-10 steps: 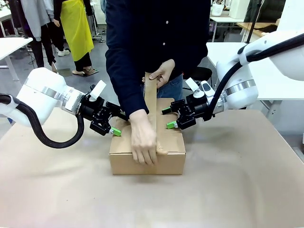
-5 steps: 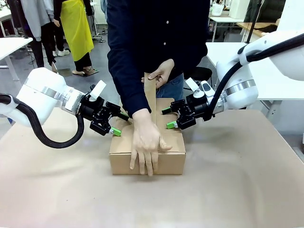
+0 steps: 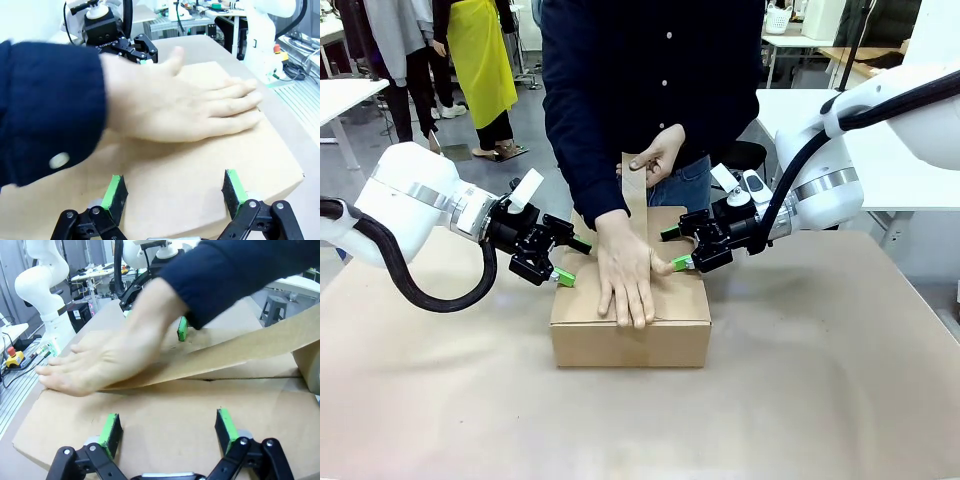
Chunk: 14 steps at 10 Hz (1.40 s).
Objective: Pack the gift set into the box.
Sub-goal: Press and hold the closed box until the human finishes sealing it.
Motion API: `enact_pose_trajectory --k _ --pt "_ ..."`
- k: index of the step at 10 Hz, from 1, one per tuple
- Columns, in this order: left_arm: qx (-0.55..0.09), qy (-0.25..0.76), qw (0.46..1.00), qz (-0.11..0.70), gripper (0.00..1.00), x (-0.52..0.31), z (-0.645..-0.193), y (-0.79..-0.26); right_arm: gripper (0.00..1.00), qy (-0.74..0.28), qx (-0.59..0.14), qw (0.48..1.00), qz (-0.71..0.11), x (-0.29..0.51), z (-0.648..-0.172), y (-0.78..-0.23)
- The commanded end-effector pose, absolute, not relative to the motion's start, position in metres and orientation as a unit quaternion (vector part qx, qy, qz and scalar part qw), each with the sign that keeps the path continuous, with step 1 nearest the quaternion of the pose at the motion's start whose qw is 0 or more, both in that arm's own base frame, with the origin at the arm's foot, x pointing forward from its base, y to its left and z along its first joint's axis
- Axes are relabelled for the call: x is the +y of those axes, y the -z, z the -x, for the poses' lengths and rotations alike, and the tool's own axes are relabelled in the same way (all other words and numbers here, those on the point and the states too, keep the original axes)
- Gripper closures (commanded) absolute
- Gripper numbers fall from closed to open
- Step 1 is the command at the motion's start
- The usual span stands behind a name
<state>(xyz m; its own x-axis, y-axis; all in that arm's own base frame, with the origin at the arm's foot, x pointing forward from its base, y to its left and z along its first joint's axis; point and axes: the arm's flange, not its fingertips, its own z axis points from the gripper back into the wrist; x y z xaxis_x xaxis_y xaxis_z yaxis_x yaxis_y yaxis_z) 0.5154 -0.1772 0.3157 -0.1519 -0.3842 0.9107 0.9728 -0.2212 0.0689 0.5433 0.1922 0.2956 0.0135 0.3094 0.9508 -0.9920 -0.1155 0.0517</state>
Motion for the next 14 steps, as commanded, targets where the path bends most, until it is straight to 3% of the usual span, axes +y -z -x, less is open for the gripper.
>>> enact_pose_trajectory --k 1,14 --pt "-0.363 0.665 0.509 0.409 0.0 -0.1776 -0.5151 -0.3143 0.0 -0.597 -0.379 0.545 -0.45 0.1923 -0.5433 -0.295" --pt "-0.363 0.665 0.509 0.409 0.0 -0.1776 -0.5151 -0.3143 0.0 -0.597 -0.379 0.545 -0.45 0.1923 -0.5433 -0.295"
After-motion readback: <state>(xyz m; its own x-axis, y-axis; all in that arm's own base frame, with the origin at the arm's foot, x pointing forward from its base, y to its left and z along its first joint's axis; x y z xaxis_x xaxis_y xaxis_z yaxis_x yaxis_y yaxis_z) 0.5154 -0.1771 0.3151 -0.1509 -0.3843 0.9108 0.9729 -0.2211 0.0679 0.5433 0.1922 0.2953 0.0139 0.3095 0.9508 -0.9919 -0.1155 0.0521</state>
